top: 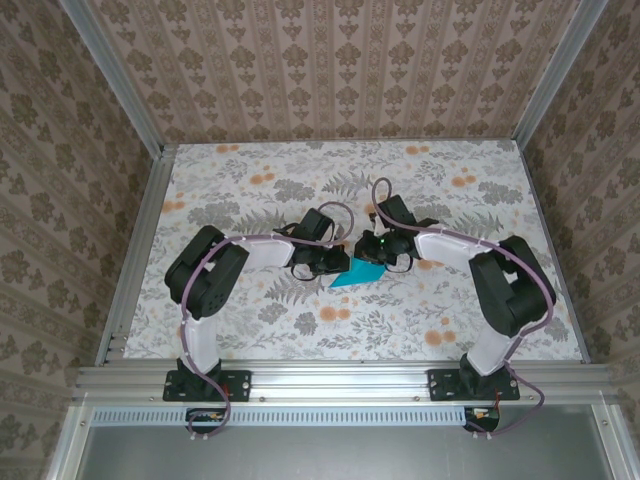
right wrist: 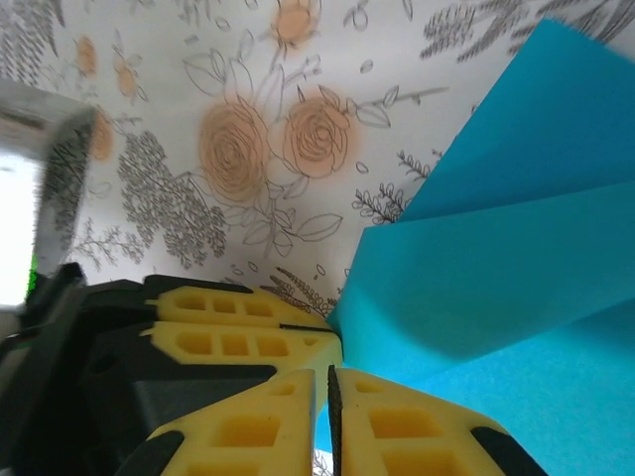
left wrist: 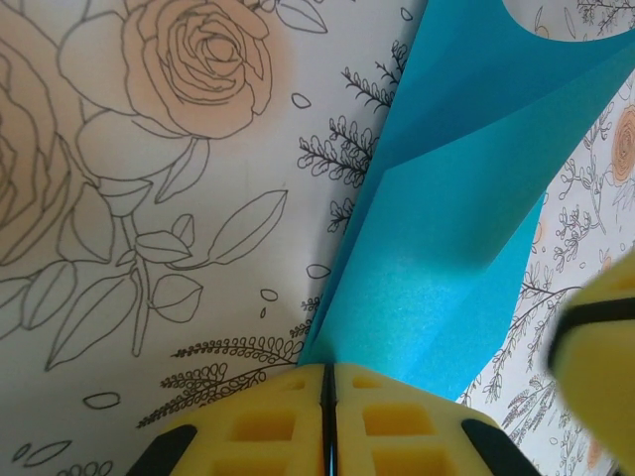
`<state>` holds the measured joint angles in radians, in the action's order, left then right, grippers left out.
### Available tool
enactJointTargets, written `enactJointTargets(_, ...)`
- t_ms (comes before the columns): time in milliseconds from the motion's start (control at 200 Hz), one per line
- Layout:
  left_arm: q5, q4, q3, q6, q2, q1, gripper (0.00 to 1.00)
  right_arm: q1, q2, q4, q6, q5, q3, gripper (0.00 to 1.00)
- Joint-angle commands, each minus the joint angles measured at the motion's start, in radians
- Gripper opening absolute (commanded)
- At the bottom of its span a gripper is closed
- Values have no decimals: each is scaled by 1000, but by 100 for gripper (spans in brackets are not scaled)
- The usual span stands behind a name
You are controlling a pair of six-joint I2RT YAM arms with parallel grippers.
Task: Fold a paper plane with a square sheet of paper (pick it up from the middle)
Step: Fourth fold the wing at the center of the table.
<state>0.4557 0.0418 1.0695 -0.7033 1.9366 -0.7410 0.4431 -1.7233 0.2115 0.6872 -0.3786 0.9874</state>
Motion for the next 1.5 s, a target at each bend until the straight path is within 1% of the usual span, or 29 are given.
enactJointTargets(0,-27,86,-4,22,56,-14,11,5,-49,-28,6,-63,5,13)
enactJointTargets(95,-26,89,-3,21,56,-14,10,6,-68,-26,4,-54,-3,12)
enactJointTargets(240,-29,96,-2,21,55,-13,10,6,-72,5,-11,1,-16,12)
enactJointTargets(430,-28,96,-2,23,53,-14,10,5,-85,23,1,44,-25,12)
enactJointTargets(855,-9,83,0,26,29,-12,11,-2,-87,-4,37,61,-71,12)
enactJointTargets(965,6,70,8,29,-9,-11,14,-4,-92,-4,38,62,-78,12)
enactJointTargets(1135,41,24,-3,17,-71,-10,20,-4,-99,-2,41,68,-81,12)
enactJointTargets(1265,57,7,-31,-3,-94,-26,22,-4,-105,3,44,74,-79,12)
enactJointTargets(1495,34,81,-37,-8,-106,-58,23,-5,-118,7,51,78,-79,12)
